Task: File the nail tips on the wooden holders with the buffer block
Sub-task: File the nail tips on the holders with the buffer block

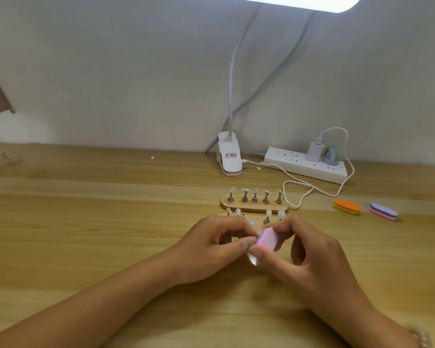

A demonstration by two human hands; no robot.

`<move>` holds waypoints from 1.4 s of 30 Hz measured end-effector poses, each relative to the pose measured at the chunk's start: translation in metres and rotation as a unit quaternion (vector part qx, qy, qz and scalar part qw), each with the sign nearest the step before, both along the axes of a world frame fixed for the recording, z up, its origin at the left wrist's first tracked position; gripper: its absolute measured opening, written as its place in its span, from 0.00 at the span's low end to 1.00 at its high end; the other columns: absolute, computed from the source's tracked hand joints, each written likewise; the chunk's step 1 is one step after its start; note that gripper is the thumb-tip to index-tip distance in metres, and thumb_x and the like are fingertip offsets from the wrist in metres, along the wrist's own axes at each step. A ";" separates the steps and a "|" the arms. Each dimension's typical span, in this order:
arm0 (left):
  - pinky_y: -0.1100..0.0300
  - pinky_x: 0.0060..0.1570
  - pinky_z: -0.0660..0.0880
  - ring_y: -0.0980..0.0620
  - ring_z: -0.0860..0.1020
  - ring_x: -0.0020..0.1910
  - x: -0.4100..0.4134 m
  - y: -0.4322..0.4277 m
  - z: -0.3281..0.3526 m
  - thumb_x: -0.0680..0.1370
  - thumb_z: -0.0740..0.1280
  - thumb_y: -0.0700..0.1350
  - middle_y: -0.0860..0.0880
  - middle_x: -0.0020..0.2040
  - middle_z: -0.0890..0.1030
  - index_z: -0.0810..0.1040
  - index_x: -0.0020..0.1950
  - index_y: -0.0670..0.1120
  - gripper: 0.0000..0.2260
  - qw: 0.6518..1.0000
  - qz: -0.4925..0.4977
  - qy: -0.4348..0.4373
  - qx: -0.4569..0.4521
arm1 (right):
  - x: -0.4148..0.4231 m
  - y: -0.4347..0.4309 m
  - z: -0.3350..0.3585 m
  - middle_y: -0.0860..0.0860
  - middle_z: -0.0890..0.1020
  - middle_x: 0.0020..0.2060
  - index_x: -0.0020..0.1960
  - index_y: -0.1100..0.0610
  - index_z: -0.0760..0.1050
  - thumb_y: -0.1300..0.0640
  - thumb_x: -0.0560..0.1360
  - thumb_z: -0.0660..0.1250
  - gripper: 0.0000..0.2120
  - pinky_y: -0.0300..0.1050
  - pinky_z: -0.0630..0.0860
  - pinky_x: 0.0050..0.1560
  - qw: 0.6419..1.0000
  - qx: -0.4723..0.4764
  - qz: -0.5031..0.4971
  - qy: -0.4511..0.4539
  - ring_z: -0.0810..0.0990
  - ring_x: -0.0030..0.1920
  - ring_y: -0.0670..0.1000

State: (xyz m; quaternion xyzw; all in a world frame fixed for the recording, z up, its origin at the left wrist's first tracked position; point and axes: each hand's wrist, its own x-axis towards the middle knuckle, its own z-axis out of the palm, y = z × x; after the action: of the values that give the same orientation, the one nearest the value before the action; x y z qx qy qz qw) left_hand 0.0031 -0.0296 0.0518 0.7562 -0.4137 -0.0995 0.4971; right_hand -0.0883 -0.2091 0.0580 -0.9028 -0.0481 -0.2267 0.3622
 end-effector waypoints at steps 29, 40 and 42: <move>0.65 0.33 0.71 0.60 0.73 0.33 0.002 0.000 -0.003 0.80 0.68 0.41 0.59 0.41 0.83 0.84 0.52 0.43 0.05 0.999 -0.017 0.028 -0.019 | 0.007 -0.010 0.002 0.45 0.81 0.39 0.44 0.48 0.80 0.34 0.63 0.68 0.20 0.32 0.65 0.29 0.986 0.164 -0.018 -0.015 0.68 0.26 0.43; 0.59 0.31 0.66 0.54 0.69 0.32 0.002 -0.001 -0.004 0.78 0.71 0.40 0.49 0.43 0.84 0.84 0.49 0.44 0.03 0.999 -0.007 0.038 -0.035 | 0.002 -0.003 0.000 0.41 0.77 0.40 0.47 0.47 0.76 0.32 0.70 0.66 0.19 0.33 0.64 0.33 1.000 0.006 -0.004 -0.016 0.75 0.37 0.42; 0.59 0.34 0.66 0.52 0.71 0.34 0.001 -0.001 -0.004 0.77 0.72 0.38 0.54 0.42 0.82 0.85 0.48 0.47 0.05 0.999 -0.006 0.031 -0.026 | -0.001 0.001 -0.001 0.39 0.76 0.40 0.49 0.46 0.76 0.32 0.70 0.66 0.19 0.32 0.64 0.33 0.999 -0.039 0.015 -0.024 0.74 0.36 0.43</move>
State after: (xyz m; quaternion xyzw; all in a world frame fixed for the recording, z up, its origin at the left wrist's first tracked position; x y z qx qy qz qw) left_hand 0.0045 -0.0301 0.0479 0.7372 -0.4052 -0.1146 0.5284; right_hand -0.0888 -0.2084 0.0566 -0.9100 -0.0788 -0.2407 0.3284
